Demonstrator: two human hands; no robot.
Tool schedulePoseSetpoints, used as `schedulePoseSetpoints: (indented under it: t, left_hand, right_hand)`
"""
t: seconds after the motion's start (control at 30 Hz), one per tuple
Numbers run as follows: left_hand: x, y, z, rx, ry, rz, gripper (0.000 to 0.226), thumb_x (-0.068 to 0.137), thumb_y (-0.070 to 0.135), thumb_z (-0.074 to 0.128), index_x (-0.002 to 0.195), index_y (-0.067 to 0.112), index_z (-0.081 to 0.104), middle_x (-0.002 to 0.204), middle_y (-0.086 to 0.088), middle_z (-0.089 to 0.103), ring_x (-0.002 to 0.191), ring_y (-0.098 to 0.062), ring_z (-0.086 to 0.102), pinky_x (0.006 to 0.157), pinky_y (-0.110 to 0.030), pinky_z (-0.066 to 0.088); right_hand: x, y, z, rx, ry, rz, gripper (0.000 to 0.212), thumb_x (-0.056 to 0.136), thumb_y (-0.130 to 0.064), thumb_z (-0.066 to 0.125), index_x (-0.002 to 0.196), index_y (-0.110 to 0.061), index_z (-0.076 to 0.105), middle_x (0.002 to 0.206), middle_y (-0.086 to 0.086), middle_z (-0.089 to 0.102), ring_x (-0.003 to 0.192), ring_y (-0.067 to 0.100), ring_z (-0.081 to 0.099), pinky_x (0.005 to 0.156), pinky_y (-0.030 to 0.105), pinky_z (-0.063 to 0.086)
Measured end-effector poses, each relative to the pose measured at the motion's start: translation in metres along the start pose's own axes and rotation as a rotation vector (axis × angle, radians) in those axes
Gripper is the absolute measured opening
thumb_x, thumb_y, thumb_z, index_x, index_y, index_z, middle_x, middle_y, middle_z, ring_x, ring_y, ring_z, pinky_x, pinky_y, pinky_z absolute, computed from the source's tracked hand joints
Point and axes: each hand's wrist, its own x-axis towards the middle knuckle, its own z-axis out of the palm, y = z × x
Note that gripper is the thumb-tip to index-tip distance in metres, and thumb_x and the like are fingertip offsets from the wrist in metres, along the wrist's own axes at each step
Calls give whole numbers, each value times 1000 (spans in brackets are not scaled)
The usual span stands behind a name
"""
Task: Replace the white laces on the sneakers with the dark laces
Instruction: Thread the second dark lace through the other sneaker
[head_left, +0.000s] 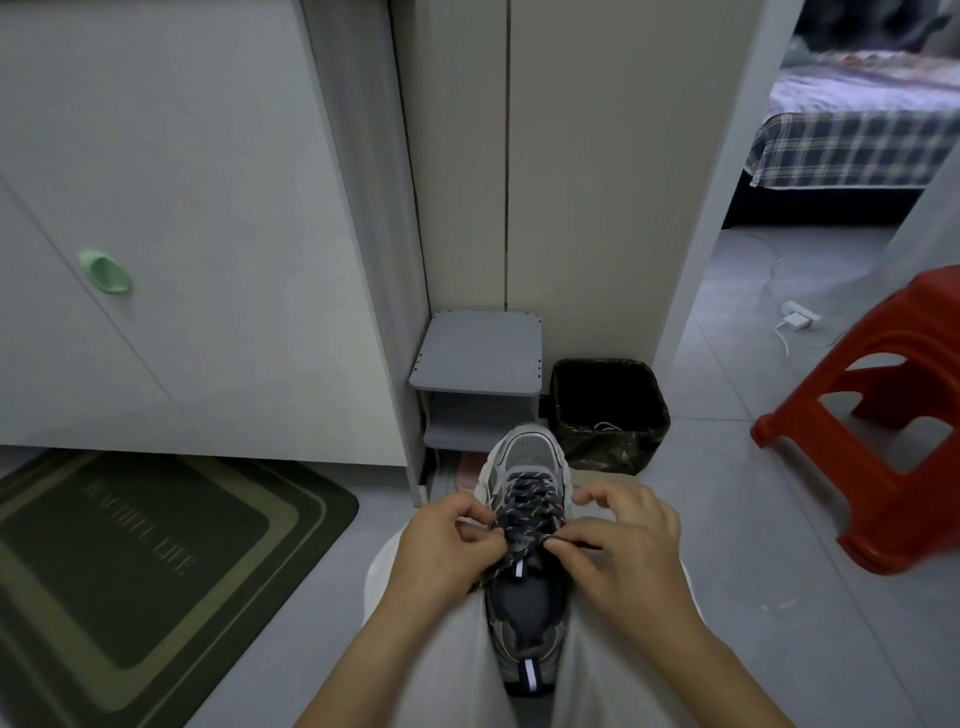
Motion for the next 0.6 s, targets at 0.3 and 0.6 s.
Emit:
schedulePoseSetpoints:
  t: [0.3, 0.6]
  left_hand:
    - [-7, 23, 12, 792, 18, 269, 26, 85, 42, 49, 99, 21, 55, 98, -1, 65, 92, -22, 60, 67, -28, 37]
    - [7, 13, 11, 740, 97, 240, 22, 89, 29, 47, 84, 10, 59, 90, -12, 65, 84, -29, 58, 63, -31, 33]
  right_hand:
    - [7, -8, -10, -117, -392, 206, 42, 77, -67, 50, 103, -34, 54, 86, -9, 65, 85, 12, 60, 67, 29, 43]
    - [25, -18, -2, -159, -425, 156, 30, 86, -51, 51, 103, -27, 60, 89, -5, 68, 86, 17, 61, 61, 27, 38]
